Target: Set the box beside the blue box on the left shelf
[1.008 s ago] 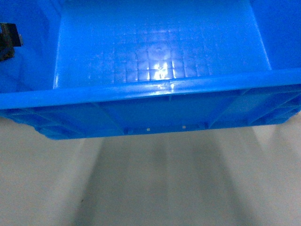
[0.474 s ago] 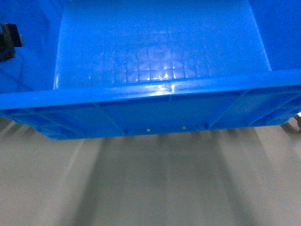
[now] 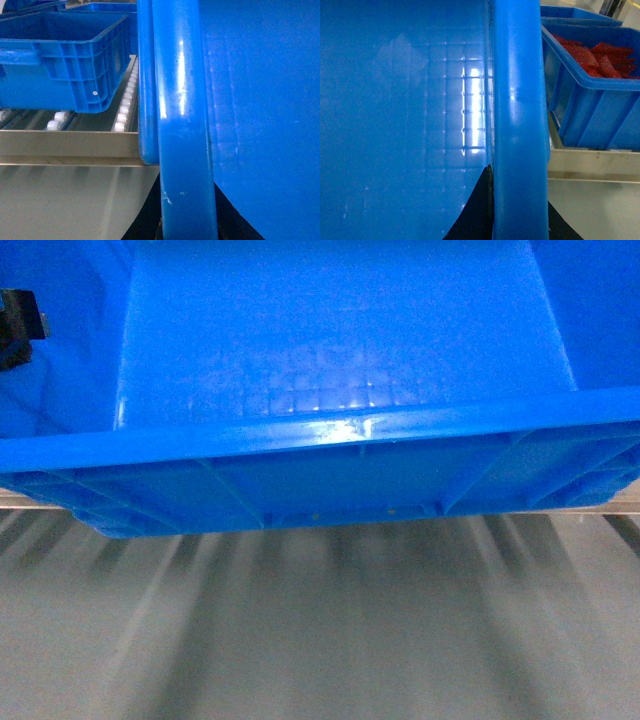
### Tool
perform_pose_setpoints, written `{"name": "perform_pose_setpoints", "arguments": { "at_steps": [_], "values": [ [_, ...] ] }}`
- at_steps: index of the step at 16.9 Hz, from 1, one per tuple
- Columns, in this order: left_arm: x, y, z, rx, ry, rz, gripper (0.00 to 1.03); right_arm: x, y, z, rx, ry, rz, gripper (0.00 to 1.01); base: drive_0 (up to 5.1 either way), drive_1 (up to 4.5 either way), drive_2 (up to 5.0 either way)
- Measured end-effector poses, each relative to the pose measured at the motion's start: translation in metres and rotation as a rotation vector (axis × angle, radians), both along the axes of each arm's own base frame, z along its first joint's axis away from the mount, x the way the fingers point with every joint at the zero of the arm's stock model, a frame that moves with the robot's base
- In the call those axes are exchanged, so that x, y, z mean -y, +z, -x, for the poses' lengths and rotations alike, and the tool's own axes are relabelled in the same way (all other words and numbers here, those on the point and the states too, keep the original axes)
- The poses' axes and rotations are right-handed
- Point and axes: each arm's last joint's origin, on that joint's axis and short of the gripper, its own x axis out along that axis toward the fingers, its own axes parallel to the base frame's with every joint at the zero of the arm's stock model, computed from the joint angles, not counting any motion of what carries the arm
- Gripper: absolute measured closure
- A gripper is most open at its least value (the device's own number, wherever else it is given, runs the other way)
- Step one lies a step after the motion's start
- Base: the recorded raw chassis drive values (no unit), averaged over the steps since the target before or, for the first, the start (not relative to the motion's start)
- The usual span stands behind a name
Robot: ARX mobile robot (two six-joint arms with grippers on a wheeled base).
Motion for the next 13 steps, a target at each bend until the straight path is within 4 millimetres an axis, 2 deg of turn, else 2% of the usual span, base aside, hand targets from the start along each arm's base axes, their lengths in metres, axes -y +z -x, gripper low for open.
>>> {"name": "perform_pose_setpoints", "arguments": {
  "at_steps": [13],
  "values": [
    [0.0, 0.0001, 0.0, 0.002, 0.0, 0.0, 0.97, 0.0, 0.0003, -0.0001, 0.003, 0.0, 0.0, 0.93, 0.1, 4.19, -4.0]
  ]
}}
